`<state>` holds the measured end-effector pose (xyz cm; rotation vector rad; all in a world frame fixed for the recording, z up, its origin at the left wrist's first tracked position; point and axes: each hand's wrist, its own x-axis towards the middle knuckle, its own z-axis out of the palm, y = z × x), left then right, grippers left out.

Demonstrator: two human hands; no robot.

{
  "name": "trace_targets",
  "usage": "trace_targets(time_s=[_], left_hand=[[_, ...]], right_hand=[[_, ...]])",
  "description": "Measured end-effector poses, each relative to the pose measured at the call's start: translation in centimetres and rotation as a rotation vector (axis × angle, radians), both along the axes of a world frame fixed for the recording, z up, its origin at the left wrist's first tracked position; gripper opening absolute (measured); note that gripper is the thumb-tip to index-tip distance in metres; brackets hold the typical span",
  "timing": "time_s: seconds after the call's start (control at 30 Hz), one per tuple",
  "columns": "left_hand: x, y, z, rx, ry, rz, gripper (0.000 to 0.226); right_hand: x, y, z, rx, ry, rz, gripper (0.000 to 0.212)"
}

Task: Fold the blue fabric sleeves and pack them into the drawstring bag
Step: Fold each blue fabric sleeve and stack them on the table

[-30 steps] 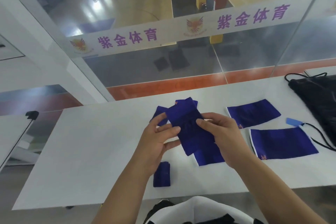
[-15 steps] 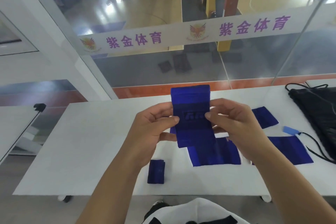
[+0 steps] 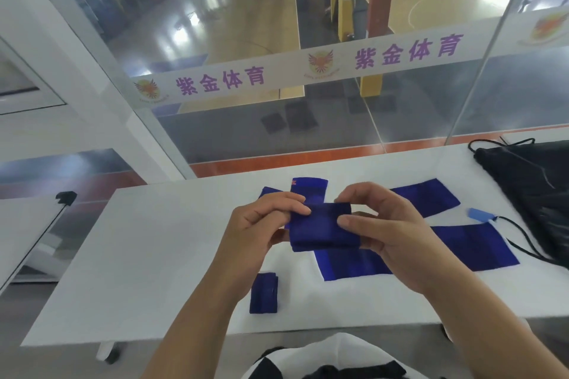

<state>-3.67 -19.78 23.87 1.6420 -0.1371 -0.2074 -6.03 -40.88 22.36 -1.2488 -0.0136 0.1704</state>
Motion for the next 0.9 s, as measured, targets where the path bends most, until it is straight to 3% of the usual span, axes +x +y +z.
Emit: trace_targets(time_s=[0.1,0.17,0.37,0.57,0.7,0.9], left_hand=[[-0.5,-0.1,0.3,0.013,0.116,-0.058,0.018],[-0.6,0.1,0.2,0.098,0.154,-0.117,0.043],[0.2,1.5,-1.2,0.291,0.190,-0.104,0.020],[1.9,3.8,-2.2,0.221,0.180,0.030,0.016],[2.3,4.3,-3.8,0.167,0.207,0.078,0.022],[1.9,6.5,-7.5,0.047,0.449,-0.077,0.046]], right_hand=[[-0.1,0.1,-0.4,-0.104,0.001,-0.027,0.032],[0.0,0.4,-0.6,-0.199,-0.024,-0.015,0.033],[1.0,2.4,-1.2,-0.404,-0.059,0.019,0.027],[2.0,5.0,-2.9,-0.193,0.203,0.133,0.036],[1.8,6.7,-4.9,-0.039,0.297,0.012,0.027],[1.9,9.1,-7.7,0.039,0.395,-0.173,0.021]])
